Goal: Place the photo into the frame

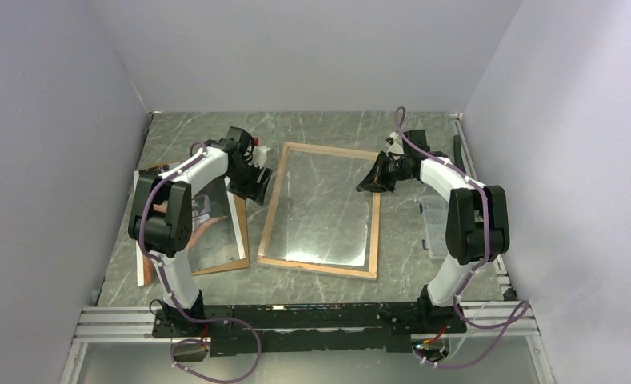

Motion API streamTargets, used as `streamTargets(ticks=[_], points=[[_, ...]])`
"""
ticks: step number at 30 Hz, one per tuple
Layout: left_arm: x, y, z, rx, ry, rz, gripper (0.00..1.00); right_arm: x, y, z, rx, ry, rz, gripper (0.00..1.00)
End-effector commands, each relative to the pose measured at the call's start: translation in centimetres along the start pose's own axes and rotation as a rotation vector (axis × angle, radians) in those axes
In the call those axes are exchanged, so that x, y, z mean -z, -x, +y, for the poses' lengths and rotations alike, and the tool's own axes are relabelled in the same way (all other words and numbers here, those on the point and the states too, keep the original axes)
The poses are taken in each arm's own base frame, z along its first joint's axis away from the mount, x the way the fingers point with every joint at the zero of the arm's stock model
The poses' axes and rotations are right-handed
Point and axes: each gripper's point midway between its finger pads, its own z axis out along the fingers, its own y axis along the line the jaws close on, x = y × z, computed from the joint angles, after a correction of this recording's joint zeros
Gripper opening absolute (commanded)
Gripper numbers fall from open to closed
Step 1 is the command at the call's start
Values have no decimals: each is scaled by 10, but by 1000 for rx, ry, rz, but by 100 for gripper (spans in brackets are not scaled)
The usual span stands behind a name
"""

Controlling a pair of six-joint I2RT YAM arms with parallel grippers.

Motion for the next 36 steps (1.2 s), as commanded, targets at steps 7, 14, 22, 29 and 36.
streamTargets(ticks=[7,14,22,29,36], points=[[-5,3,-3,-48,18,-9,68,6,6,-6,15,-31,-44,0],[-6,3,-6,-60,17,-7,67,6,2,-9,8,-36,-49,0],[-8,0,-8,-69,16,0,66,10,9,-6,25,-44,-53,0],[-10,-2,-11,-75,11,3,65,15,21,-3,34,-44,-69,0],[-11,-2,-12,-77,11,5,65,11,16,-5,17,-26,-65,0]])
